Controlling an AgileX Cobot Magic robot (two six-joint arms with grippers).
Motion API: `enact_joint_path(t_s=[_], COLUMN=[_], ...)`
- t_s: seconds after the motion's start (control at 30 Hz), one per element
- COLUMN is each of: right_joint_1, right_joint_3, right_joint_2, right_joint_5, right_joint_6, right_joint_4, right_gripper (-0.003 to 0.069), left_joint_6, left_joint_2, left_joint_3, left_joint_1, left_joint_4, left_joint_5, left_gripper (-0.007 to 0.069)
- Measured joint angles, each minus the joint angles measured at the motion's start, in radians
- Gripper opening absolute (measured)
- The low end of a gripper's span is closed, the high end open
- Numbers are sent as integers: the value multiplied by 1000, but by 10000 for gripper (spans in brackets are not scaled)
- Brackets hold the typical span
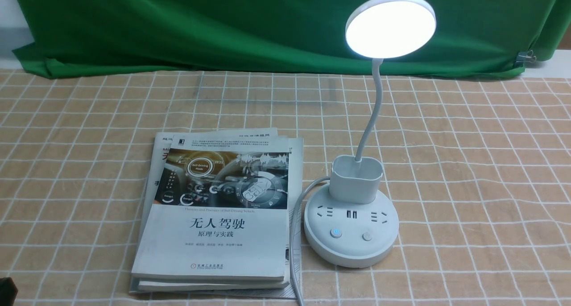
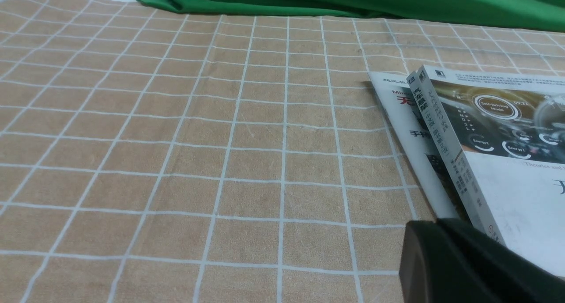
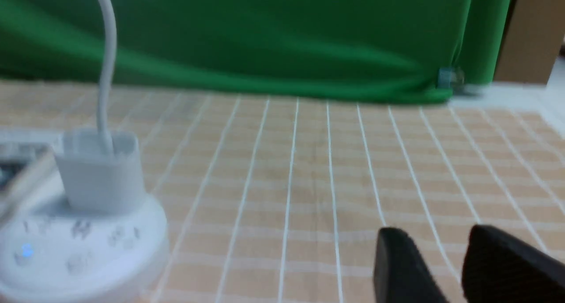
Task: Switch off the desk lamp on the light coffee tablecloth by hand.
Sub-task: 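Press the power button on the lamp base to turn the lamp off with the right gripper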
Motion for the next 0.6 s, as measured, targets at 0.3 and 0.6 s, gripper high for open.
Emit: enact_joint_path(t_s=[0.3,0.6], right_joint_1=[0,23], right_joint_3=[0,-28], right_joint_2=[0,14], right_joint_5=[-274,-188], right_joint_6=[357,414], right_joint_4=[61,63], right_gripper=[237,169], left_joint_6=[0,0], left_joint_2=[0,0], left_joint_3=[0,0], left_joint_1=[0,0], left_joint_4=[0,0], left_joint_5=[0,0], left_gripper=[5,5])
